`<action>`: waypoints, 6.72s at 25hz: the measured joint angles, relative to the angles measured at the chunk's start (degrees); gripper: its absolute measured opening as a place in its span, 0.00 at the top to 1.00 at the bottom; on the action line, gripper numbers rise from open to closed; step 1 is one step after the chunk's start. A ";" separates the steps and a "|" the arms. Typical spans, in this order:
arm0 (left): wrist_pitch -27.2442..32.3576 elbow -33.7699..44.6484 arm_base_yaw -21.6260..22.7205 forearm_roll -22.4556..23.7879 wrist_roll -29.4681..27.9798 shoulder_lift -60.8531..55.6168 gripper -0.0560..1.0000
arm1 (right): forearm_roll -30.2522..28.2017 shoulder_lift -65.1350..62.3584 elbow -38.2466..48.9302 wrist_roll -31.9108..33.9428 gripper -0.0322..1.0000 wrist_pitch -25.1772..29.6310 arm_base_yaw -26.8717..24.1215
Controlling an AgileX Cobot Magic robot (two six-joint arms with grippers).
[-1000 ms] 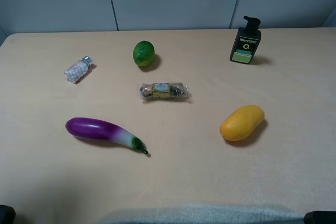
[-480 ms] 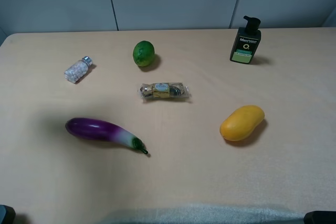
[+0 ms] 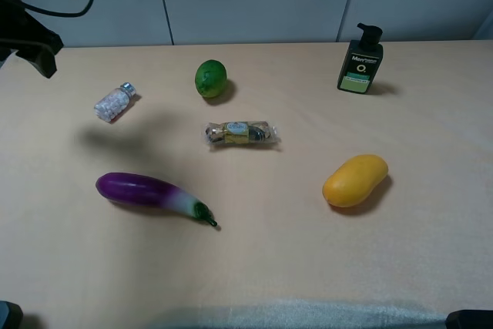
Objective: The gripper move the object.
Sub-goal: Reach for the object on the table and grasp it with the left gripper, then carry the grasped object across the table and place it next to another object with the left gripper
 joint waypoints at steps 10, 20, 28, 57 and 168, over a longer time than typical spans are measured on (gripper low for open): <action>-1.93 -6.69 -5.12 -1.00 0.02 12.23 0.22 | 0.00 0.00 0.00 0.00 0.30 0.00 0.00; -6.64 -6.69 -5.62 -6.40 0.02 16.94 0.22 | 0.00 0.00 0.00 0.00 0.30 0.00 0.00; -8.67 -6.92 -5.62 -6.44 1.11 20.36 0.22 | 0.00 0.00 0.00 0.00 0.30 0.00 0.00; -13.12 -7.50 -5.00 -7.27 1.71 23.49 0.22 | 0.00 0.00 0.00 0.00 0.30 0.00 0.00; -5.72 31.90 -12.42 -3.17 -14.97 -20.89 0.45 | 0.00 0.00 0.00 0.00 0.30 0.00 0.00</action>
